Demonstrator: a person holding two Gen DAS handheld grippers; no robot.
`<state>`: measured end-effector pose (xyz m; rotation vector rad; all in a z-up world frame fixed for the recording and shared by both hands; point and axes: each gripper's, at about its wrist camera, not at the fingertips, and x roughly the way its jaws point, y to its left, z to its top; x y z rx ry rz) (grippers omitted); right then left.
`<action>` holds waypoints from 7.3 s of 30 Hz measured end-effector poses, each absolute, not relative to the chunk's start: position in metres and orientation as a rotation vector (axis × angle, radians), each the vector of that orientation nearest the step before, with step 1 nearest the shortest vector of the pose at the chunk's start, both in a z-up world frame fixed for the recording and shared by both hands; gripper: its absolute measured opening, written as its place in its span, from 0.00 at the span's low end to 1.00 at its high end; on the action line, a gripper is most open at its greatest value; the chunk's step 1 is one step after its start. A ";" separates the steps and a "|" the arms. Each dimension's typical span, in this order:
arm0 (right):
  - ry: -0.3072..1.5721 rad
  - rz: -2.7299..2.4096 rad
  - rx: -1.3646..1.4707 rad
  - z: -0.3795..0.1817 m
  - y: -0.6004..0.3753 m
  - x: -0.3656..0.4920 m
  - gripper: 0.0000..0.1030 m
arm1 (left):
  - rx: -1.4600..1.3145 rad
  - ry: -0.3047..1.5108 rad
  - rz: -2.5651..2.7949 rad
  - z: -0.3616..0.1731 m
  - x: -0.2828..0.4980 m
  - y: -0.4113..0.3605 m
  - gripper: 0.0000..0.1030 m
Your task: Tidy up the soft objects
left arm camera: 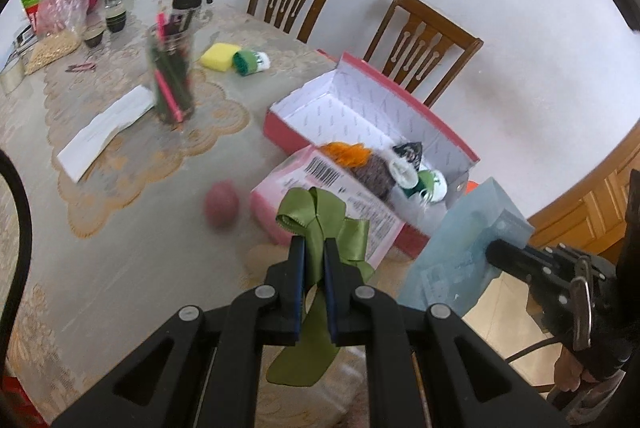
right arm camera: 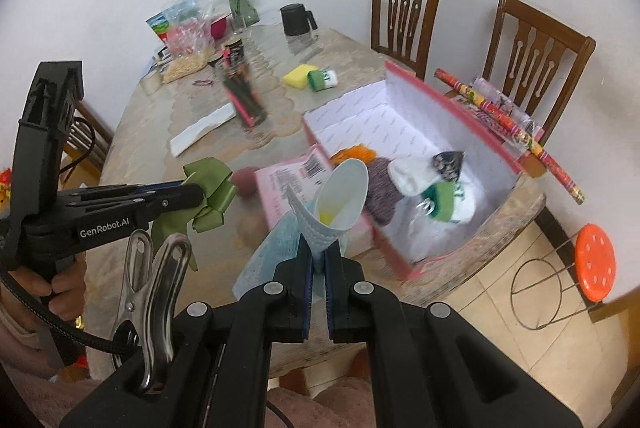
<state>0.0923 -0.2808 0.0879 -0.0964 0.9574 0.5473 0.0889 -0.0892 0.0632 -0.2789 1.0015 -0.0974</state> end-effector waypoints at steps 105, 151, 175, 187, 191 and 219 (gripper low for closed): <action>0.908 0.508 -0.126 0.084 -0.287 0.203 0.39 | -0.228 0.968 0.066 0.059 0.156 -0.122 0.43; 1.105 0.333 0.153 0.039 -0.228 0.056 0.40 | -0.109 1.030 0.071 0.039 0.037 -0.071 0.49; 1.125 0.285 0.167 0.033 -0.233 0.051 0.40 | -0.101 1.053 0.063 0.031 0.036 -0.073 0.50; 1.137 0.278 0.168 0.030 -0.235 0.051 0.40 | -0.087 1.039 0.051 0.033 0.035 -0.078 0.50; 1.139 0.277 0.168 0.030 -0.235 0.051 0.40 | -0.084 1.038 0.045 0.033 0.034 -0.079 0.50; 1.129 0.263 0.164 0.034 -0.233 0.049 0.40 | -0.082 1.041 0.042 0.033 0.036 -0.078 0.50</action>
